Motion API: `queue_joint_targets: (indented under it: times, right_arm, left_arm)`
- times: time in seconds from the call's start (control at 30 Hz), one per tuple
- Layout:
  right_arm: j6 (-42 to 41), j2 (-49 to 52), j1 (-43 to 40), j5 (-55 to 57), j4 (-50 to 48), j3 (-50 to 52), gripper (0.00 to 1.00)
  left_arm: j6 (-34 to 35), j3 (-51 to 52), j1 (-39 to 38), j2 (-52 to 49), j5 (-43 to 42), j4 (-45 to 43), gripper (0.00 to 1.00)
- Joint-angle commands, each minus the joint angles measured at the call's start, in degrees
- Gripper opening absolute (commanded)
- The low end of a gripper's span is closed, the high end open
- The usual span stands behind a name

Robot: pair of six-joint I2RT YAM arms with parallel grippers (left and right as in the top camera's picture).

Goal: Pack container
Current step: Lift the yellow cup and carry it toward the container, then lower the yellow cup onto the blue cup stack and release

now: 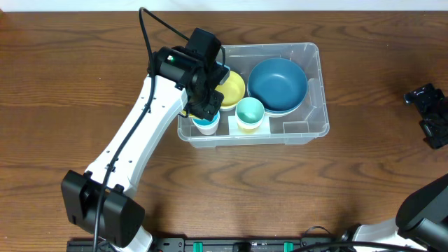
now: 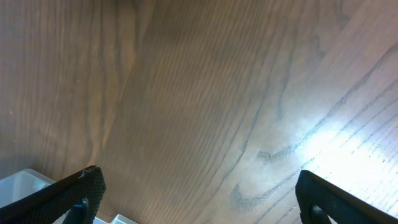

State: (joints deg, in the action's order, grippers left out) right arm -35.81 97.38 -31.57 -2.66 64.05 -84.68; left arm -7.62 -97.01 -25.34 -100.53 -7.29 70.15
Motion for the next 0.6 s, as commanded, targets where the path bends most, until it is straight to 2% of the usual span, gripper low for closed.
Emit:
queue_joint_targets:
  times: [0.0, 0.03, 0.07, 0.13, 0.2, 0.3, 0.37, 0.57]
  right_arm:
    - [-0.8, 0.2, -0.4, 0.1, 0.0, -0.3, 0.99]
    - [-0.8, 0.2, -0.4, 0.1, 0.0, -0.3, 0.99]
    - [-0.8, 0.2, -0.4, 0.1, 0.0, -0.3, 0.99]
    - [-0.8, 0.2, -0.4, 0.1, 0.0, -0.3, 0.99]
    - [-0.8, 0.2, -0.4, 0.1, 0.0, -0.3, 0.99]
    - [-0.8, 0.2, -0.4, 0.1, 0.0, -0.3, 0.99]
    - [-0.8, 0.2, -0.4, 0.1, 0.0, -0.3, 0.99]
    - [-0.8, 0.2, -0.4, 0.1, 0.0, -0.3, 0.99]
  left_arm:
    - [-1.0, -0.7, -0.2, -0.3, 0.5, 0.2, 0.07]
    - [-0.9, -0.7, -0.1, -0.3, 0.5, 0.3, 0.16]
    - [-0.9, -0.7, -0.1, -0.3, 0.5, 0.2, 0.32]
    - [-0.9, -0.7, -0.2, -0.3, 0.5, 0.2, 0.56]
    - [-0.9, -0.7, -0.1, -0.3, 0.5, 0.3, 0.73]
    - [-0.9, -0.7, -0.1, -0.3, 0.5, 0.3, 0.92]
    - [-0.9, -0.7, -0.1, -0.3, 0.5, 0.3, 0.99]
    - [0.5, -0.8, 0.0, 1.1, 0.5, 0.9, 0.98]
